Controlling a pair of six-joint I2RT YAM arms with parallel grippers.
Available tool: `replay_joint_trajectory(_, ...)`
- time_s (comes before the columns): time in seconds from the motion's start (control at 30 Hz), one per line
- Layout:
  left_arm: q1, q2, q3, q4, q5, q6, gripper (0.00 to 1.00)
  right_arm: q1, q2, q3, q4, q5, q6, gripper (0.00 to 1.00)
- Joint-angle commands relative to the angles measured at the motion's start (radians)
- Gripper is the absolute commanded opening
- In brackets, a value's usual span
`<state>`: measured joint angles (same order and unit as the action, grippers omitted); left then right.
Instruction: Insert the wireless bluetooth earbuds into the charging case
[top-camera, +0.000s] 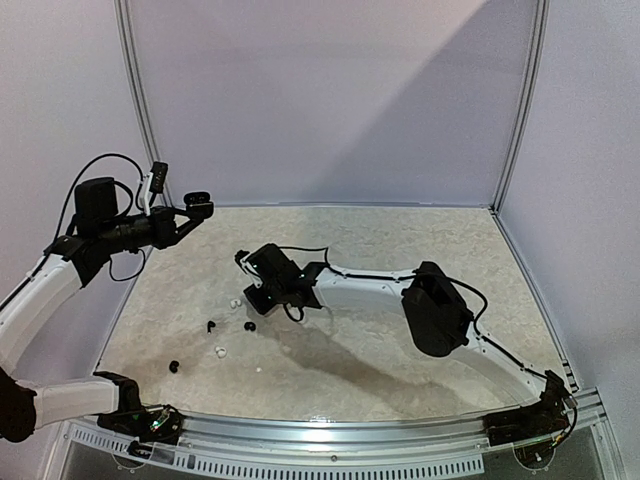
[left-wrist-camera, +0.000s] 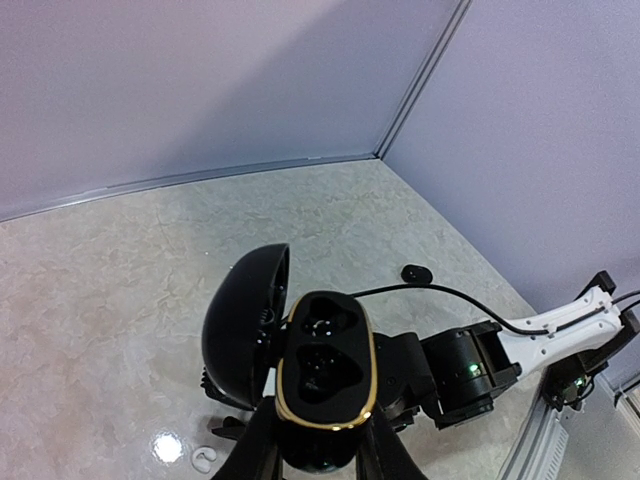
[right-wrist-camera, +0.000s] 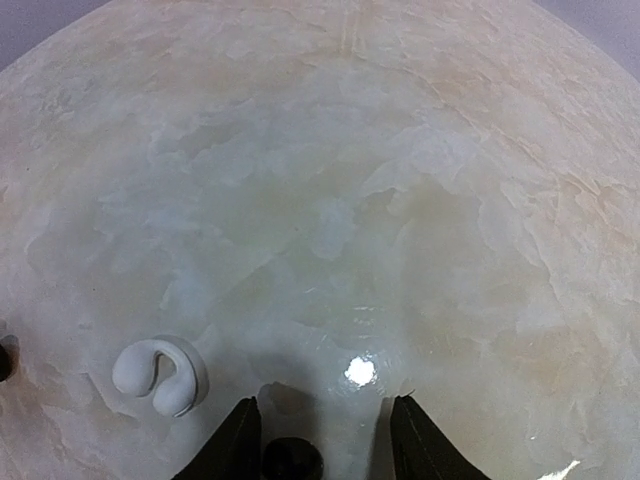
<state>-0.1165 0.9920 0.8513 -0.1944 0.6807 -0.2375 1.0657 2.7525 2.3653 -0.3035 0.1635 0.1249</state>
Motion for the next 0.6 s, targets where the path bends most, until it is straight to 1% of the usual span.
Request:
replay_joint_trajectory(0.0,0.011,-0.010,-0.018,0.026,0.007,-0.002,0.00,0.013,0.043,0.010,-0.043,0.031,-0.041,0.41)
replay_joint_trajectory(0.13,0.011,-0.009,-0.015,0.025,0.010,0.006,0.00,0.014,0.017,-0.025,-0.044,0.035,-0.041,0.33)
replay_joint_trajectory(0.27,0.011,-0.009,-0.015,0.022,0.008,0.011,0.00,0.013,-0.045,-0.107,-0.023,0.047,-0.029,0.25)
replay_joint_trajectory(0.4,0.011,-0.012,-0.017,0.023,0.008,0.011,0.00,0.012,-0.112,-0.202,-0.001,0.058,-0.033,0.21)
replay_joint_trajectory(0.57,0.011,-0.010,-0.014,0.018,0.013,0.017,0.00,0.013,-0.187,-0.308,-0.026,0.087,-0.027,0.19)
